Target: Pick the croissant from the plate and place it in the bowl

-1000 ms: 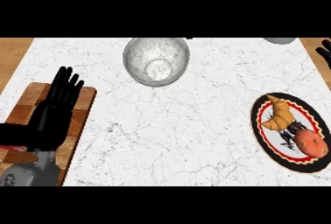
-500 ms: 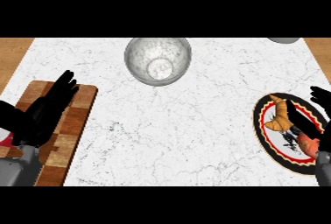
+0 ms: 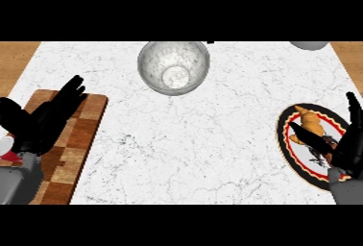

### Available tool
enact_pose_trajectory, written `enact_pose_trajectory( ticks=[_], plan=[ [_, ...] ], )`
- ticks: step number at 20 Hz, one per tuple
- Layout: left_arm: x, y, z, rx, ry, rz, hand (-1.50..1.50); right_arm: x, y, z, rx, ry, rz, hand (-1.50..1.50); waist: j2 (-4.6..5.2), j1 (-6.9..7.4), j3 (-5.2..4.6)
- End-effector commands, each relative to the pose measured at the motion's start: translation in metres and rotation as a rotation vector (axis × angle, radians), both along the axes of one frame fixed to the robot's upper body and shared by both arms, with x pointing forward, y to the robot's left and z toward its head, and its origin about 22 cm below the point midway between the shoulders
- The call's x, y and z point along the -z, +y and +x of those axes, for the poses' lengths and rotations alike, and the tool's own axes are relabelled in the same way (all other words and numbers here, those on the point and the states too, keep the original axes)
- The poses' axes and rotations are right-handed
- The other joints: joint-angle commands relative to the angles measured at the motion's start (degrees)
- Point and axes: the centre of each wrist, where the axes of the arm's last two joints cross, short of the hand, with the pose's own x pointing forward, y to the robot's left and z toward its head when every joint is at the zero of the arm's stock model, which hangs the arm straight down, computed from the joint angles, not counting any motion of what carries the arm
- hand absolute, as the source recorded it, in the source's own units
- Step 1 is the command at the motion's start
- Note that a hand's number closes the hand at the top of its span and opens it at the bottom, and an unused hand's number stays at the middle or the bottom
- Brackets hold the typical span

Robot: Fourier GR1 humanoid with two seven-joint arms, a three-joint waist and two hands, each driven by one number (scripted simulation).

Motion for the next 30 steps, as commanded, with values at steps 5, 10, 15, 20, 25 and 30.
enact_pose_trajectory(
  ticks=[5, 10, 15, 20, 25, 30],
  plan=[
    [0.01, -0.008, -0.002, 0.007, 0.009, -0.002, 0.0, -0.052, -0.012, 0.021, 0.08, 0.392, -0.06, -1.5, -0.33, 0.56, -0.36],
    [0.001, -0.003, 0.003, 0.032, -0.002, 0.003, 0.0, -0.099, 0.011, 0.046, 0.076, 0.626, -0.094, -1.5, -0.17, 1.01, -0.1],
    [0.006, 0.0, 0.002, 0.013, 0.01, 0.008, 0.0, -0.148, 0.05, 0.07, 0.033, 0.739, -0.079, -1.5, -0.01, 1.04, 0.07],
    [0.007, -0.003, -0.011, 0.039, -0.003, -0.008, 0.0, -0.141, 0.05, 0.081, 0.062, 0.912, -0.06, -1.5, -0.09, 1.18, 0.13],
    [0.009, -0.017, 0.002, 0.008, 0.015, 0.003, 0.0, -0.136, 0.055, 0.084, 0.071, 0.991, -0.052, -1.5, -0.01, 0.49, 0.15],
    [0.015, -0.011, -0.002, 0.0, 0.003, 0.015, 0.0, -0.142, 0.045, 0.085, 0.078, 1.017, -0.051, -1.5, -0.08, 0.37, 0.15]
  ],
)
